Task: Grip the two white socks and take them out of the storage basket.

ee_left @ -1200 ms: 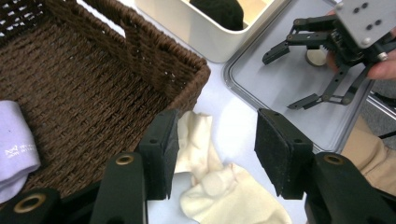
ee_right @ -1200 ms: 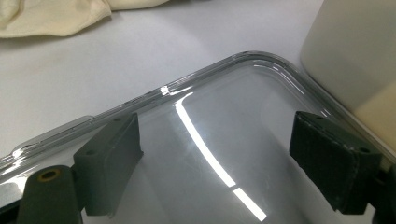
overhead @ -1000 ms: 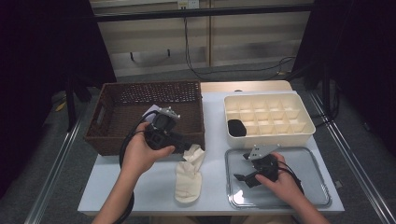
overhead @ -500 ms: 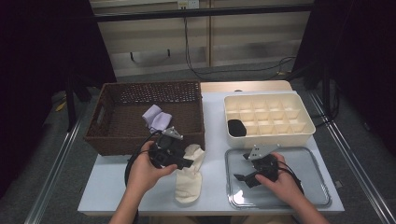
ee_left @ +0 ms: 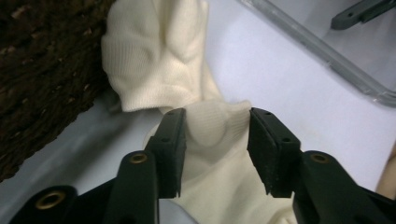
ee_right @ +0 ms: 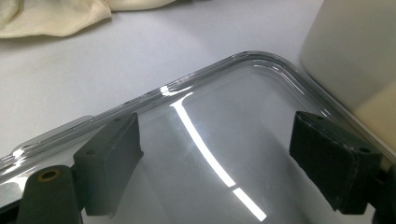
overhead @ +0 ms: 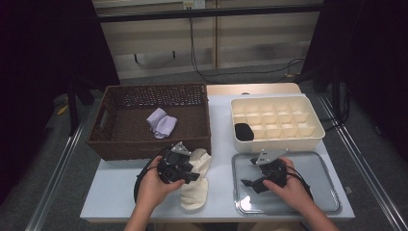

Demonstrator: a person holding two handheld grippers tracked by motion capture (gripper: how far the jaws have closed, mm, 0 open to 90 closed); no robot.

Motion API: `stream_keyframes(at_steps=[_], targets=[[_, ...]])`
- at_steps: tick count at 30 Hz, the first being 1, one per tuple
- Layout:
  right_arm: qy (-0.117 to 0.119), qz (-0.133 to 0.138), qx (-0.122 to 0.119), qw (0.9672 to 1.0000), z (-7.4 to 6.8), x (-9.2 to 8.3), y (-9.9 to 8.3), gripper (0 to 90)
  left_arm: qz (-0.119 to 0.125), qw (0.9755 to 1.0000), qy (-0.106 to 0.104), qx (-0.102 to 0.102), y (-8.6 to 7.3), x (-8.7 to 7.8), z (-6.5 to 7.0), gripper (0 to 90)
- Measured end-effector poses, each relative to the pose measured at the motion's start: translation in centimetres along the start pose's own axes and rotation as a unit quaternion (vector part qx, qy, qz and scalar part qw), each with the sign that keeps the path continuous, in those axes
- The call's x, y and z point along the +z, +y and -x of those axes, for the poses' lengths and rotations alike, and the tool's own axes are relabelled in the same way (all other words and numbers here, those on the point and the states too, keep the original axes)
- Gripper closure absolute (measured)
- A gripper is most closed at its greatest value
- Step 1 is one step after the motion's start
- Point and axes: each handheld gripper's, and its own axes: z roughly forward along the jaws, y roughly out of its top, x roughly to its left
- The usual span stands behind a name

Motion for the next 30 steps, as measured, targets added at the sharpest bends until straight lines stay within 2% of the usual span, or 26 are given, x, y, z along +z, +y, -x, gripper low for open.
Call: stream_keyframes(at_steps=[1, 3, 9, 12, 15, 18, 19, 21, 24, 26, 29, 30], targets=[[0.000, 0.000, 0.001, 1.0000, 0.0, 0.0, 0.0, 15.8, -0.008, 1.0000, 0.002, 0.005, 0.0, 0.2, 0.0, 58.6], [0.000, 0.000, 0.001, 1.0000, 0.0, 0.0, 0.0, 15.8, -0.012, 0.9999, 0.003, 0.000, 0.1, 0.4, 0.1, 62.0], [0.001, -0.001, 0.001, 1.0000, 0.0, 0.0, 0.0, 15.8, -0.042, 0.9987, 0.019, 0.023, 0.5, 0.8, 0.5, 77.0], [0.000, -0.001, 0.001, 1.0000, 0.0, 0.0, 0.0, 15.8, -0.042, 0.9987, 0.018, 0.020, 0.8, 0.7, 0.7, 82.8], [0.003, -0.002, 0.002, 1.0000, 0.0, -0.1, 0.1, 15.6, -0.038, 0.9991, 0.010, 0.019, 1.1, 0.5, 0.9, 83.8], [0.027, 0.017, 0.033, 0.9990, 0.1, -0.2, 0.3, 14.7, -0.030, 0.9994, 0.004, 0.017, 1.5, 0.3, 1.1, 84.1], [0.026, 0.021, 0.037, 0.9988, -0.1, -0.3, 0.4, 15.5, -0.023, 0.9997, 0.006, 0.011, 1.7, 0.2, 1.2, 84.0], [0.026, 0.019, 0.015, 0.9994, -0.6, -0.4, 1.0, 19.2, -0.016, 0.9998, -0.001, 0.009, 2.1, 0.1, 1.2, 84.0], [0.042, 0.035, 0.012, 0.9984, -1.6, -0.6, 2.0, 24.4, -0.015, 0.9998, -0.002, 0.010, 2.8, 0.3, 1.4, 84.0], [0.063, 0.045, 0.002, 0.9970, -2.2, -0.6, 2.6, 30.2, -0.015, 0.9999, -0.002, 0.007, 3.3, 0.7, 1.4, 84.0], [0.081, 0.059, -0.004, 0.9949, -3.0, -0.5, 3.4, 37.5, -0.015, 0.9999, -0.002, 0.001, 3.6, 1.0, 1.3, 84.0], [0.096, 0.064, -0.005, 0.9933, -3.3, -0.4, 3.6, 39.3, -0.014, 0.9999, -0.001, -0.001, 3.6, 1.2, 1.4, 84.0]])
